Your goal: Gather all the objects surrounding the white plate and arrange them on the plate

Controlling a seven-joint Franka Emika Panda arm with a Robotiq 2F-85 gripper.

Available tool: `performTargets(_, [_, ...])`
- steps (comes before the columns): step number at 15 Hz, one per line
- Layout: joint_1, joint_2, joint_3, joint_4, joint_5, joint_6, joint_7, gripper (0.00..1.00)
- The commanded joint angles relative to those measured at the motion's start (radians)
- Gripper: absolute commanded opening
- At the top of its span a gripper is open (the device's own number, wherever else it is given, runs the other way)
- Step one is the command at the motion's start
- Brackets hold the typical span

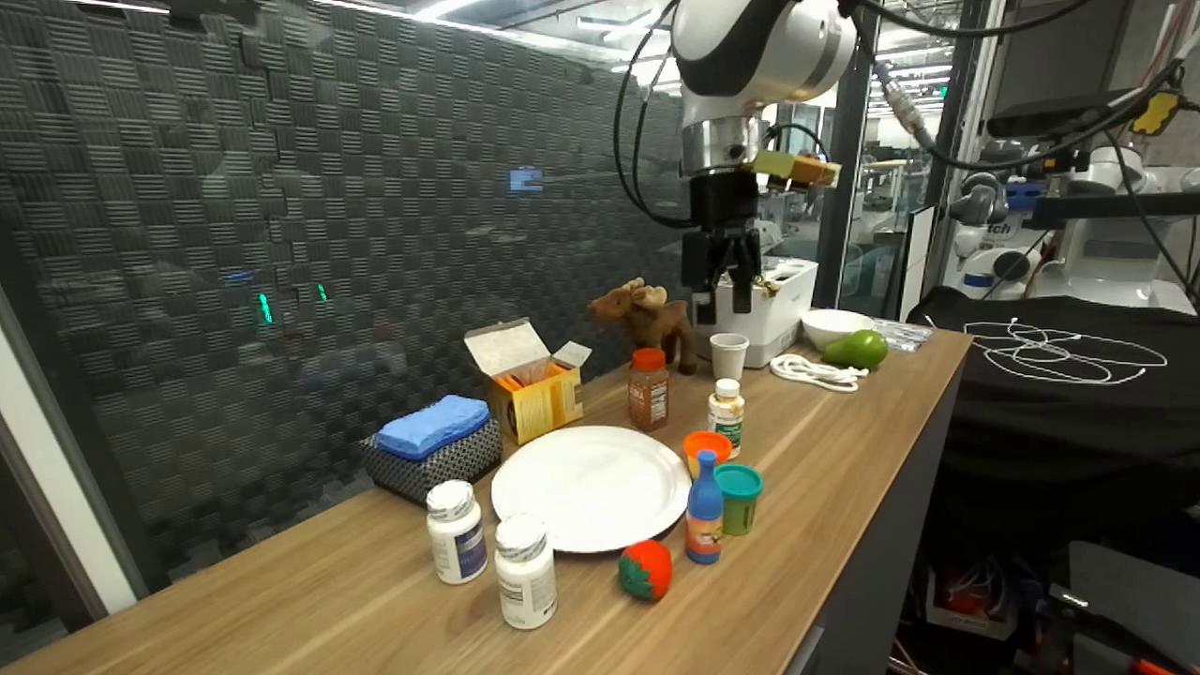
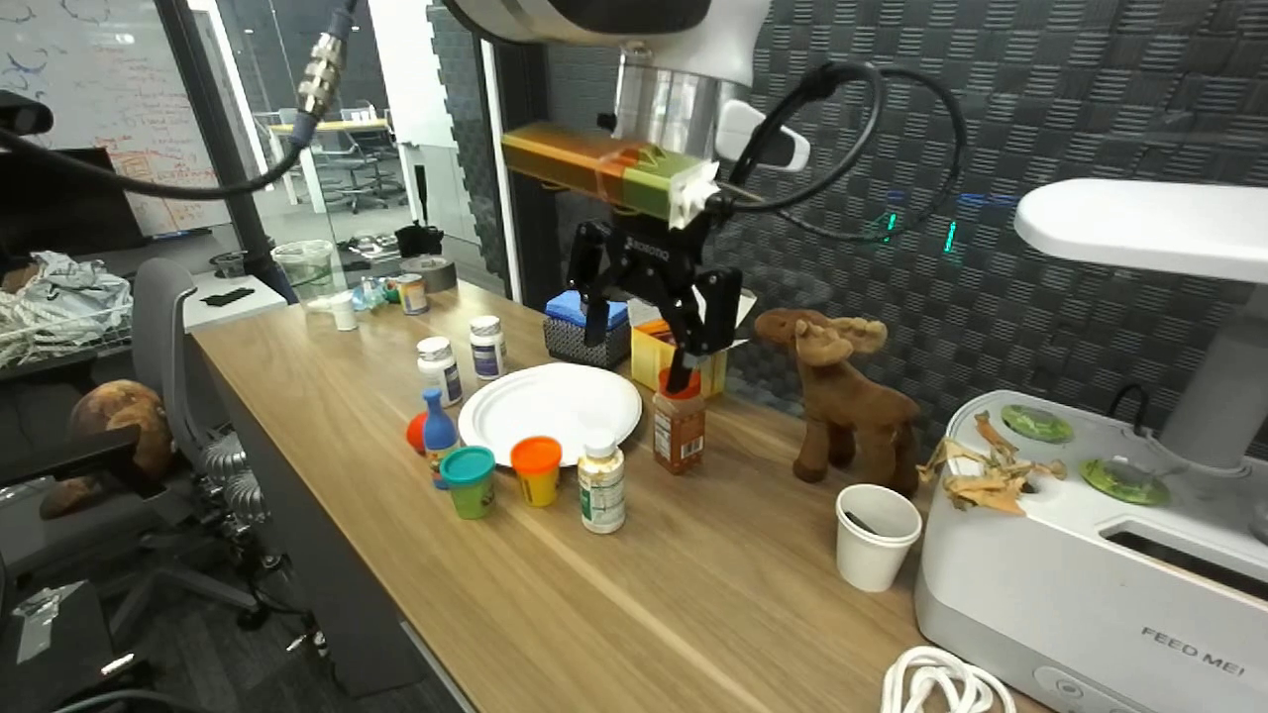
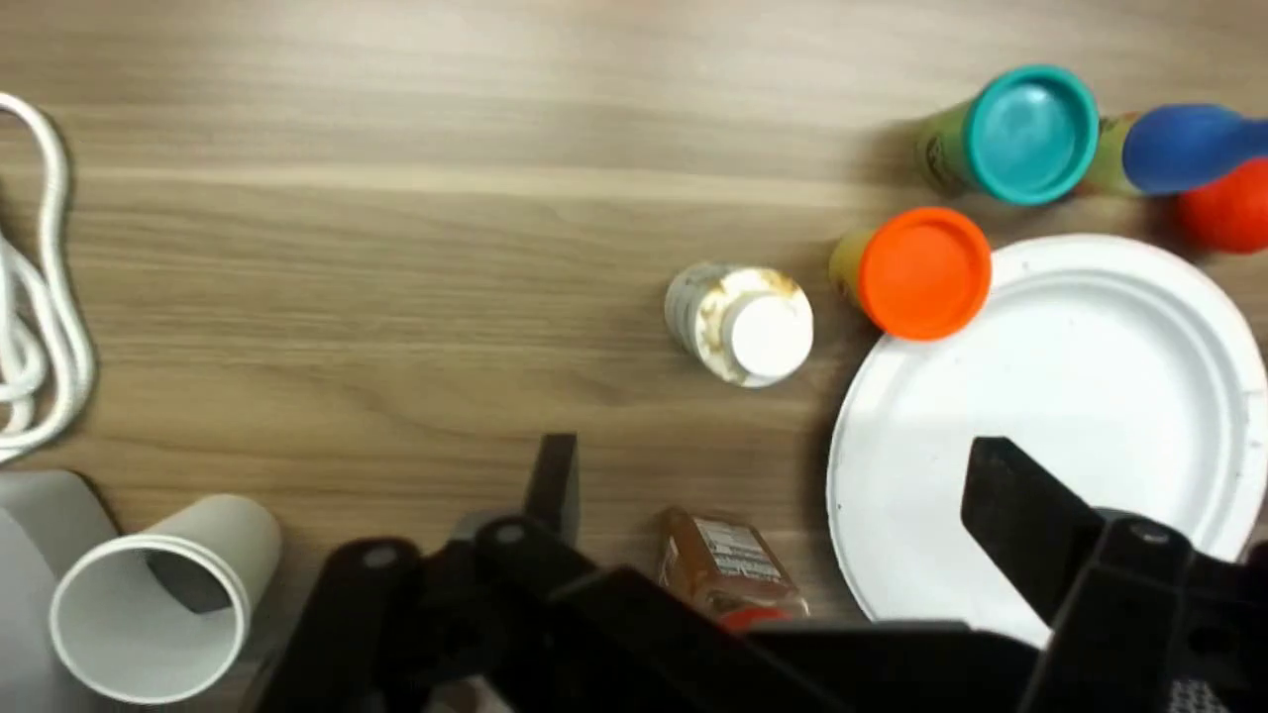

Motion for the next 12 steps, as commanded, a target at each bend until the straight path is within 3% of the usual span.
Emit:
performTargets(1, [-0.025,0.066,0.050,0.081,0.056,0.041,0.032,1.00])
performTargets(6, [0.015,0.077,0.063,0.096,-0.048,0.109,0.120,1.00])
performTargets(12, [0.051,0.130,0.063,0.108,-0.181,0.113,0.234,1.00])
